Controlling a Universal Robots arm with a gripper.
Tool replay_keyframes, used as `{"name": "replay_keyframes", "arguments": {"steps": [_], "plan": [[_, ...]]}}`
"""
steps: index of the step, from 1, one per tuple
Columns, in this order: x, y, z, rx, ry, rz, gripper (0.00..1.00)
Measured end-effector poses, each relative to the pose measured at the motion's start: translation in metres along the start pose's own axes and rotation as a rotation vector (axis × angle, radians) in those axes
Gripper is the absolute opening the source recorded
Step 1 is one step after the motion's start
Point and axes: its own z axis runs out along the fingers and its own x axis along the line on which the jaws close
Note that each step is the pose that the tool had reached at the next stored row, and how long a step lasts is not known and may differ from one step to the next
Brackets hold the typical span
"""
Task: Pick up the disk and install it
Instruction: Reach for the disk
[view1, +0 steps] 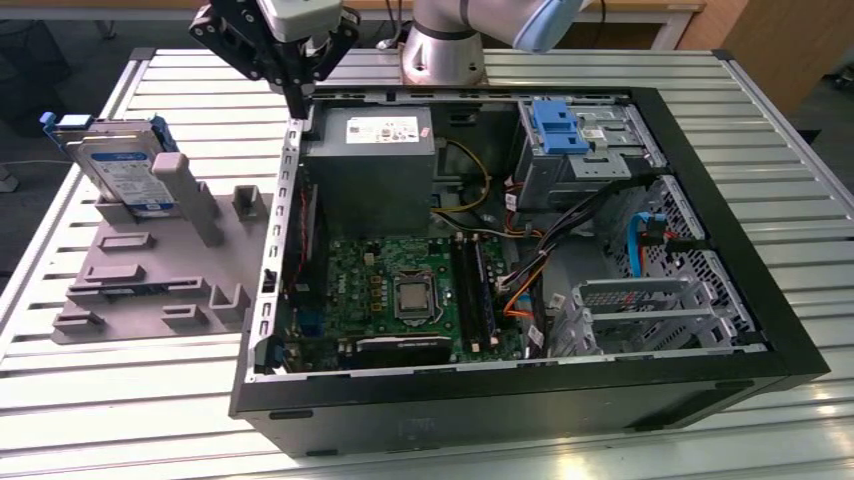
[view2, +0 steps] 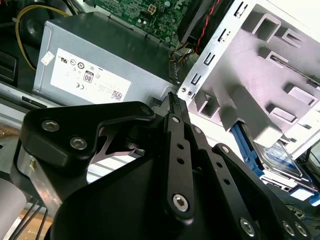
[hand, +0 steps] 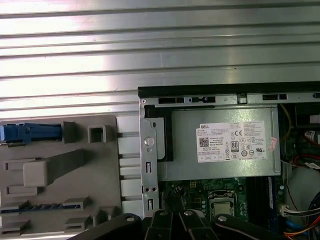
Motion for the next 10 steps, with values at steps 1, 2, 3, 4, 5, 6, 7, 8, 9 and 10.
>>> {"name": "replay_keyframes", "arguments": {"steps": [1, 2, 3, 4, 5, 6, 7, 8, 9, 10], "plan": [[0.0003, 0.0000, 0.0000, 0.0000, 0.0000, 0.000, 0.11], [0.0005, 0.0000, 0.0001, 0.0000, 0.0000, 0.000, 0.11], [0.0008, -0.0001, 0.0001, 0.0000, 0.0000, 0.000, 0.11], [0.0011, -0.0001, 0.0002, 0.0000, 0.0000, 0.000, 0.11], [0.0014, -0.0001, 0.0003, 0.0000, 0.0000, 0.000, 0.11], [0.0018, -0.0002, 0.0003, 0.0000, 0.0000, 0.000, 0.11], [0.0021, -0.0002, 0.0004, 0.0000, 0.0000, 0.000, 0.11], [0.0025, -0.0002, 0.0004, 0.0000, 0.0000, 0.000, 0.11], [0.0029, -0.0003, 0.0005, 0.0000, 0.0000, 0.000, 0.11], [0.0033, -0.0003, 0.0005, 0.0000, 0.0000, 0.000, 0.11]]}}
